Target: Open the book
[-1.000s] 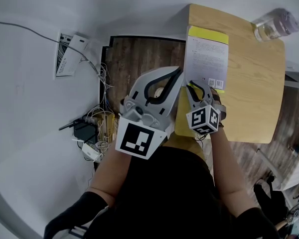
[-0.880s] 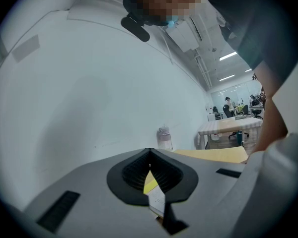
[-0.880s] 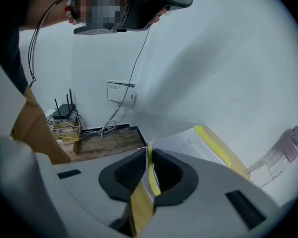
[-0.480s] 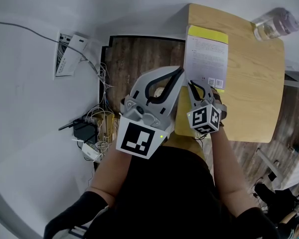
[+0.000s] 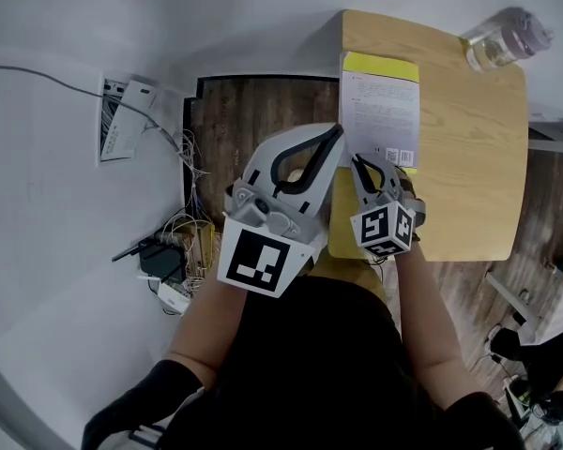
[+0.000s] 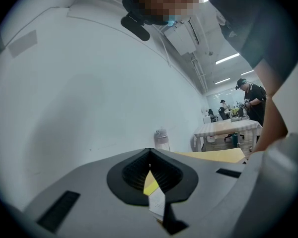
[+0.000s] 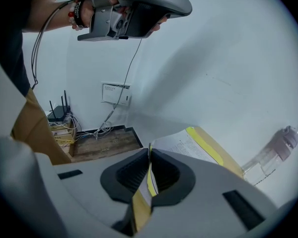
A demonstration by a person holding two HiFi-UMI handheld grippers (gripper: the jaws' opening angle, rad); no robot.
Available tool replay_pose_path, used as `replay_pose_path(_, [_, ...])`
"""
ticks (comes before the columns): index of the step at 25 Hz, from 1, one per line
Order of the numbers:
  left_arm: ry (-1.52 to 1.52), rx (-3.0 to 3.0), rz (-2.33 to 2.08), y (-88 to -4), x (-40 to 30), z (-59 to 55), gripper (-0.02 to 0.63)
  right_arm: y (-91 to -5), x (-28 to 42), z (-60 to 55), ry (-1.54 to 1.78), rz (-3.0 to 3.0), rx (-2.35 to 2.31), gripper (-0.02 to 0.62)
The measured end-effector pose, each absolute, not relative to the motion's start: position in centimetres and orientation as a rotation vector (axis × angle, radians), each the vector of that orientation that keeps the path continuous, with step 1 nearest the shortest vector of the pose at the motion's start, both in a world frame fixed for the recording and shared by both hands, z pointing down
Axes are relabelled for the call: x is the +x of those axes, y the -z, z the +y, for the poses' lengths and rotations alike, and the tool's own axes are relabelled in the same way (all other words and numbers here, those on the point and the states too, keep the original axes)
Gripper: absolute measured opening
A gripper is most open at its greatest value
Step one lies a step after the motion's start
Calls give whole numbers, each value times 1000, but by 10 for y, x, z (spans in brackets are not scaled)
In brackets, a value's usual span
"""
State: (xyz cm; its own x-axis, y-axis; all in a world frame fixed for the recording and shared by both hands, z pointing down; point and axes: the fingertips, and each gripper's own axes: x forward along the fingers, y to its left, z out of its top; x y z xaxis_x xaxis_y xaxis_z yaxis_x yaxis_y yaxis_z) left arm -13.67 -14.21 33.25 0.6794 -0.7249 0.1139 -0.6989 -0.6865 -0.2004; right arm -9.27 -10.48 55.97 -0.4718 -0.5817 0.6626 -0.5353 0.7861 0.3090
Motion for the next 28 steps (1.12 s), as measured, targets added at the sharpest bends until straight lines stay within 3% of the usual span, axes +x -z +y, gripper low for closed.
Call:
replay_pose_path(10, [247, -2785, 1009, -326, -119, -151, 10, -541, -83, -112, 55, -2137, 966, 41])
replay_pose_path(28, [379, -2669, 1168, -323, -89, -150, 10, -507, -59, -121, 78, -2274, 958, 41])
